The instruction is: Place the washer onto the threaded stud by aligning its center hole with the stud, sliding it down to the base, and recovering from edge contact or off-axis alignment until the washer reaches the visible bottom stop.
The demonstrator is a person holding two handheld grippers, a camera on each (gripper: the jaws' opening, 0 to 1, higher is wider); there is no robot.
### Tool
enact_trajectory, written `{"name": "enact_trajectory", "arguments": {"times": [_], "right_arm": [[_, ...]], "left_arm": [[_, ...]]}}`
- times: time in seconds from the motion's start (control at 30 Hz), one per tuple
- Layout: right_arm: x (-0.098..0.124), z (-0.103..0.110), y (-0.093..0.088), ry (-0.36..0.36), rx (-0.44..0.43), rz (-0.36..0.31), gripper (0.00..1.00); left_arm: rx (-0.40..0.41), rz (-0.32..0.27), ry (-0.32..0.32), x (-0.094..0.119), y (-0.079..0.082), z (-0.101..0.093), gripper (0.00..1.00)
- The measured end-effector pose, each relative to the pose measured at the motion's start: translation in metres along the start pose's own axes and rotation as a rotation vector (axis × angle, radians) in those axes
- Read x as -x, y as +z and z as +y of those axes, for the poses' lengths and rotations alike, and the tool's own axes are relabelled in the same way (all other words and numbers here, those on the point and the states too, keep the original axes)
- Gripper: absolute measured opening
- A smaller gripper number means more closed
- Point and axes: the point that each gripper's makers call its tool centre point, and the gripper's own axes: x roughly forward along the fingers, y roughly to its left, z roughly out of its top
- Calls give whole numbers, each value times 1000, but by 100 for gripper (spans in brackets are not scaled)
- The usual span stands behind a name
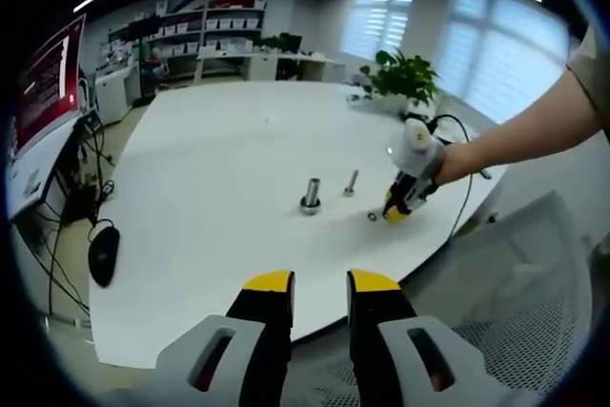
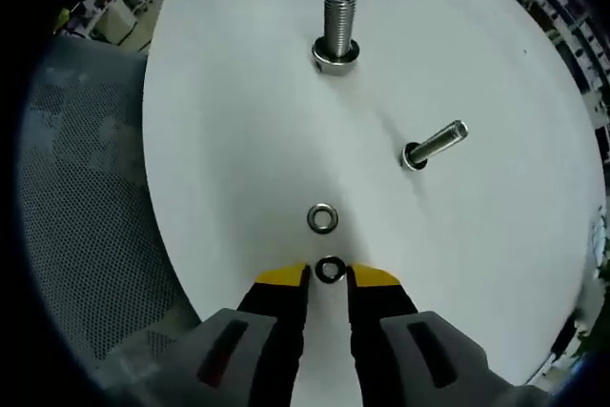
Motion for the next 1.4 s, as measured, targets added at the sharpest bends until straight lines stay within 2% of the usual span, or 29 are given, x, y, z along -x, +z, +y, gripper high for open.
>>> {"name": "enact_trajectory", "arguments": {"times": [0.2,0.3,0.47,0.67,0.93,1.03,1.4], "right_arm": [[0,-2,0,8,16,35,16],[0,0,1,-4,52,54,15],[1,0,2,-32,60,39,14],[2,-4,-1,-16,27,37,13],[26,-20,25,-52,18,-49,13],[33,-27,37,-53,-25,-95,13],[63,-51,69,-116,21,-155,13]], "left_arm": [[-3,4,-2,0,-1,0,19],[1,-1,0,0,0,0,19],[1,-1,2,0,0,1,19],[1,0,-1,0,0,0,19],[0,-5,-1,0,1,0,19],[0,-5,-1,0,1,0,19],[-1,-8,4,1,2,1,19]]}}
